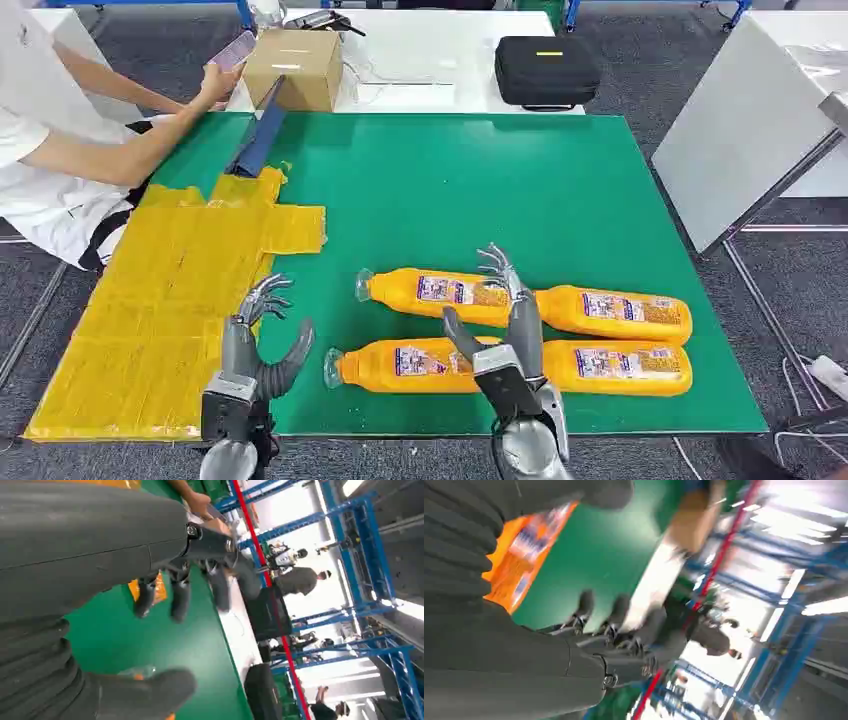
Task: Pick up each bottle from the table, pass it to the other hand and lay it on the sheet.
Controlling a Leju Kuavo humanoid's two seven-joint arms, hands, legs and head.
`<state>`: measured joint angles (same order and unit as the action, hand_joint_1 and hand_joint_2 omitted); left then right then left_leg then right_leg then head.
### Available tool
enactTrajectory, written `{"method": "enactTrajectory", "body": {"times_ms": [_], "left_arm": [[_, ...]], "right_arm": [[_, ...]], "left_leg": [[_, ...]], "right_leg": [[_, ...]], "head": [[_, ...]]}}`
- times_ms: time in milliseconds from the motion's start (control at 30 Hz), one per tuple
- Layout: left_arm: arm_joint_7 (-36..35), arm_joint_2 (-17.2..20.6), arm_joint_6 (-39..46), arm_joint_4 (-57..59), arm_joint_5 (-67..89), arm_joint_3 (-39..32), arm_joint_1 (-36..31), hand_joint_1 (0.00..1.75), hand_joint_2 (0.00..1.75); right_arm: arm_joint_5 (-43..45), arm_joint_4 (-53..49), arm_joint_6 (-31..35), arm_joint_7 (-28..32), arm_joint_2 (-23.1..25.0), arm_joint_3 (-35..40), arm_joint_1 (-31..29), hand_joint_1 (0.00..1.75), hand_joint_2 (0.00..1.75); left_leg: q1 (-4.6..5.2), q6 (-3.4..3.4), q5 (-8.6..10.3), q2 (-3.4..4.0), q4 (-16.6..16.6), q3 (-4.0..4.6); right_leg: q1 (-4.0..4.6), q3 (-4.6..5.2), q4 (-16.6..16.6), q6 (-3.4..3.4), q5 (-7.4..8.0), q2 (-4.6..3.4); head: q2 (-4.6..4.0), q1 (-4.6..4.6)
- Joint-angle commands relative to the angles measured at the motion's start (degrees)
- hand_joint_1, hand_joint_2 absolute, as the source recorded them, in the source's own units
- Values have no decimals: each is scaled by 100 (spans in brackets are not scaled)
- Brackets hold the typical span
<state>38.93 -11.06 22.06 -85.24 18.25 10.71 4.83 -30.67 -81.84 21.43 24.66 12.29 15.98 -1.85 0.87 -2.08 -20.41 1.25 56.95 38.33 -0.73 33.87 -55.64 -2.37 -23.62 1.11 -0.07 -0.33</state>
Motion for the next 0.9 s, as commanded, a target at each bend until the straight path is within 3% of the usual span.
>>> {"method": "enactTrajectory", "body": {"times_ms": [33,367,600,733,767,900], "left_arm": [[-75,-77,-95,237,-46,-316,-76,0,175],[-76,-85,-94,247,-46,-320,-81,0,175],[-243,-134,-324,209,33,-350,-153,0,175],[-278,-162,-467,359,51,-290,-333,0,175],[-278,-157,-479,387,59,-270,-360,0,175],[-287,-159,-535,649,66,-165,-558,0,175]], "right_arm": [[-847,1131,345,-474,-430,94,-657,0,175],[-847,1138,333,-476,-411,102,-651,0,175],[-3667,2755,393,-2305,-720,514,-1942,0,175],[-4129,3692,-30,-2554,-615,791,-2671,0,175],[-4140,3870,-136,-2552,-589,836,-2783,0,175],[-4228,4728,-527,-2533,-523,1070,-3321,0,175]], "left_leg": [[-15,22,-22,1,0,-46],[-9,16,-10,-6,3,-29],[-8,10,-1,13,1,-18],[-18,34,-21,16,22,-46],[-8,9,12,17,6,-11],[-5,2,33,8,1,-2]], "right_leg": [[9,-48,12,10,-10,-22],[5,-32,5,2,-2,-12],[4,-19,7,-1,11,-25],[9,-43,-10,16,-1,-53],[4,-11,-1,5,26,-32],[3,-5,1,-1,35,-16]], "head": [[0,-2],[2,0],[0,0],[2,0],[0,-2],[0,-2]]}}
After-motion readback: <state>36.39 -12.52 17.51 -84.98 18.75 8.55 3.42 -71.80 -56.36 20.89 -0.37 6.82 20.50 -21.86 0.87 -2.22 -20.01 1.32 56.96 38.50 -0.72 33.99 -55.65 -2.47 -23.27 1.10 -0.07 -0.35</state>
